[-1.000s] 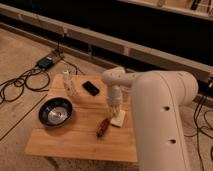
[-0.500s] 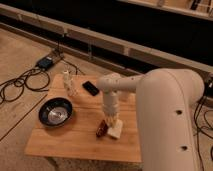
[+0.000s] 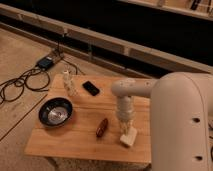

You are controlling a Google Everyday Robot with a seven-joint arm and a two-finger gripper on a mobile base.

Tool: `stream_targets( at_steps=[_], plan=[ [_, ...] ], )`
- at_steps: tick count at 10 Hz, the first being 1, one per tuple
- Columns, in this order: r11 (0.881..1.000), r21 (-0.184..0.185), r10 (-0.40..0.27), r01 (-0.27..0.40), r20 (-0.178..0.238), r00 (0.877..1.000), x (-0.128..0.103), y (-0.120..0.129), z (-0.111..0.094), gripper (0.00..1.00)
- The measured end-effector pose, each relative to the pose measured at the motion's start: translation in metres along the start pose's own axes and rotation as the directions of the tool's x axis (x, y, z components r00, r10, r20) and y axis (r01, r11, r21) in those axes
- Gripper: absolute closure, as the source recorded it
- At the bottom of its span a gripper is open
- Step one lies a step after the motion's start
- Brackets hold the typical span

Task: Wipe the white sponge on the table

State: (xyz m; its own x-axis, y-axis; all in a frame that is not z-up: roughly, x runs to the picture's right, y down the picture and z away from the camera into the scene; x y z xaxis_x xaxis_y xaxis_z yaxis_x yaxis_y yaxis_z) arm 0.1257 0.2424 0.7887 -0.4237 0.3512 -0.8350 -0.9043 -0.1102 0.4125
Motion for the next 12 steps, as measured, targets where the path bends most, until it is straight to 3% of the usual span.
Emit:
stream_targets(
  at_steps=[3,6,10,12],
  plan=[
    [0.996,-0.006,0.085,-0.085,0.032,0.996,-0.029,-0.042,-0.008,1.0],
    [0.996,-0.005,0.094,-0.094,0.078,0.993,-0.066,-0.054,-0.02,1.0],
    [1.0,-0.018,0.02,-0.018,0.135,0.991,-0.104,-0.015,-0.04,1.0],
    [0.998,-0.037,-0.046,0.053,0.175,0.984,-0.114,0.022,-0.053,1.0]
  ],
)
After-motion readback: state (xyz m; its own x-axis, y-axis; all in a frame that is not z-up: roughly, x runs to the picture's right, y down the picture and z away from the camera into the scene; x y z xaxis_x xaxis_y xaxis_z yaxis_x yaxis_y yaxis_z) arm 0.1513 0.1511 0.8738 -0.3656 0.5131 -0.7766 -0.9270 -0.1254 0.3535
